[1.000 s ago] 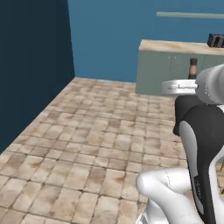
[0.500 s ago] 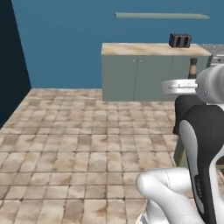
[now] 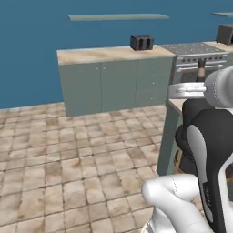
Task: There is a bowl on the dining counter. Grab a lemon wedge from the fridge and place it in the bowl. Then get the liquor bottle and glass cup from the cabinet and place them next to the bowl.
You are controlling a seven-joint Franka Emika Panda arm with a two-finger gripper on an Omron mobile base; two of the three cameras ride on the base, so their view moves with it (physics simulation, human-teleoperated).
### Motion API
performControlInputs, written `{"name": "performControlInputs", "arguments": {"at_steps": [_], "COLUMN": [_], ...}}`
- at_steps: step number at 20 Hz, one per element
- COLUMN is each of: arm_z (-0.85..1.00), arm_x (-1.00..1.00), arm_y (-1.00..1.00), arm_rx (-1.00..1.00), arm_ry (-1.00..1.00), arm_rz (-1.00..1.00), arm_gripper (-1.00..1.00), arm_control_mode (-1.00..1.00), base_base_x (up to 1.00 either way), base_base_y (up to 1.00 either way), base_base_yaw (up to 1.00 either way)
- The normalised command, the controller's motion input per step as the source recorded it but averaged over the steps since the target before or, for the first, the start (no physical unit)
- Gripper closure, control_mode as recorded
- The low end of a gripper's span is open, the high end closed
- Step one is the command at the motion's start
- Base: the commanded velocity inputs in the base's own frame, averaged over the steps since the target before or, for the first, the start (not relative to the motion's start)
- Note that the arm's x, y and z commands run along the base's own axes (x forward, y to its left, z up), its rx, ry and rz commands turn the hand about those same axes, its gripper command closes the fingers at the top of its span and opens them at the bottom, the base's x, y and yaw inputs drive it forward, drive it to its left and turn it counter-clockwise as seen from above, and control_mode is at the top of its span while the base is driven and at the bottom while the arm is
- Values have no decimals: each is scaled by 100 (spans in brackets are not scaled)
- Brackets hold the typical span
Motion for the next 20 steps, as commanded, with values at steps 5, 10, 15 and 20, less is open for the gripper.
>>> {"name": "performControlInputs", "arguments": {"at_steps": [5, 10, 15, 20], "arm_z": [0, 0, 0, 0], "arm_x": [0, 0, 0, 0], "arm_y": [0, 0, 0, 0], "arm_rx": [0, 0, 0, 0], "arm_ry": [0, 0, 0, 0], "arm_rz": [0, 0, 0, 0], "arm_gripper": [100, 100, 100, 100], "arm_control_mode": [100, 100, 100, 100], "base_base_x": [54, 40, 28, 24], "base_base_y": [0, 8, 14, 20], "base_base_yaw": [-45, -47, -46, -45]}}
